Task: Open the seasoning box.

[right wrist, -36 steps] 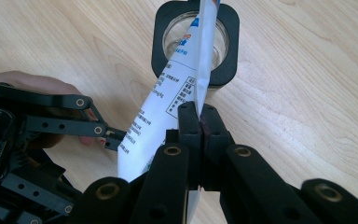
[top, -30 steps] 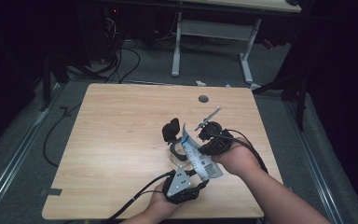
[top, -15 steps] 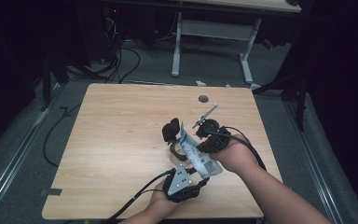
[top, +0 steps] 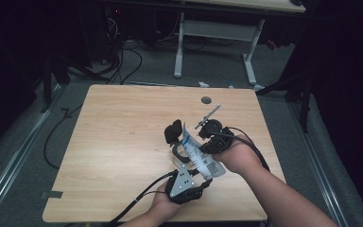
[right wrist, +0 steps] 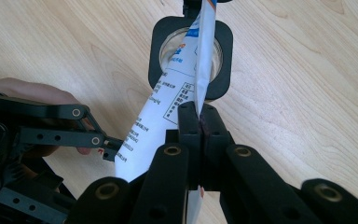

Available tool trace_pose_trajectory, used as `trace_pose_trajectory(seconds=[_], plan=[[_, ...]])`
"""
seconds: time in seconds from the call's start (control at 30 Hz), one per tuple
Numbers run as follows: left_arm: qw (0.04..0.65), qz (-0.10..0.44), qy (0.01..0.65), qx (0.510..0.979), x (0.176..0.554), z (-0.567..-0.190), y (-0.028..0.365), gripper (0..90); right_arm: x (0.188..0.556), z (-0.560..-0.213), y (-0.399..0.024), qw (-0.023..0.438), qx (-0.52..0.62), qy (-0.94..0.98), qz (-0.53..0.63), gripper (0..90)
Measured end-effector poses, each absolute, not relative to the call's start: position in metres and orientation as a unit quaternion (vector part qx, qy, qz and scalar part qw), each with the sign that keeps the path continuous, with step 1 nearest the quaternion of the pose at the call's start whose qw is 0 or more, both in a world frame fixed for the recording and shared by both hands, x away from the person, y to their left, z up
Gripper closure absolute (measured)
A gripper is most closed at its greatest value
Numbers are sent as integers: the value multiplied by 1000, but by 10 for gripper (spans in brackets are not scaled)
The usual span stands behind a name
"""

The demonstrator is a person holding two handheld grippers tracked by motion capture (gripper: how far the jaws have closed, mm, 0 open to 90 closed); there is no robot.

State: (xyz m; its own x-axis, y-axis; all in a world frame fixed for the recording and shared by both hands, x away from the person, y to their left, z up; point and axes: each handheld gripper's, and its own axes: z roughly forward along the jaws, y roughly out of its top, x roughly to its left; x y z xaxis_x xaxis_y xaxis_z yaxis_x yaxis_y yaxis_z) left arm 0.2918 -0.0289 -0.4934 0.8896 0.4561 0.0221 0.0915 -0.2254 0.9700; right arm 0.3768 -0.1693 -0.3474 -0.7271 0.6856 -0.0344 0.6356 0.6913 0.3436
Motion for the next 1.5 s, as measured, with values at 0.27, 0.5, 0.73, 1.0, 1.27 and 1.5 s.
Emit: trace_pose_trajectory(seconds=[0.27, 0.5, 0.73, 1.0, 1.27, 1.5], plan=[[596, 152, 178, 768, 292, -493, -29, 539, 379, -348, -169, 77, 359, 917, 155, 899], [597, 152, 177, 768, 293, -493, -30, 539, 379, -348, -168, 77, 361, 917, 152, 899], [598, 152, 177, 767, 293, -491, -30, 540, 380, -347, -168, 78, 357, 918, 153, 899], [598, 152, 176, 767, 294, -490, -31, 541, 381, -347, -168, 79, 358, 918, 153, 899], [600, 152, 177, 765, 295, -489, -31, 542, 382, -346, -167, 80, 358, 918, 152, 899], [601, 153, 176, 765, 295, -488, -31, 543, 382, -345, -167, 80, 357, 919, 150, 899]])
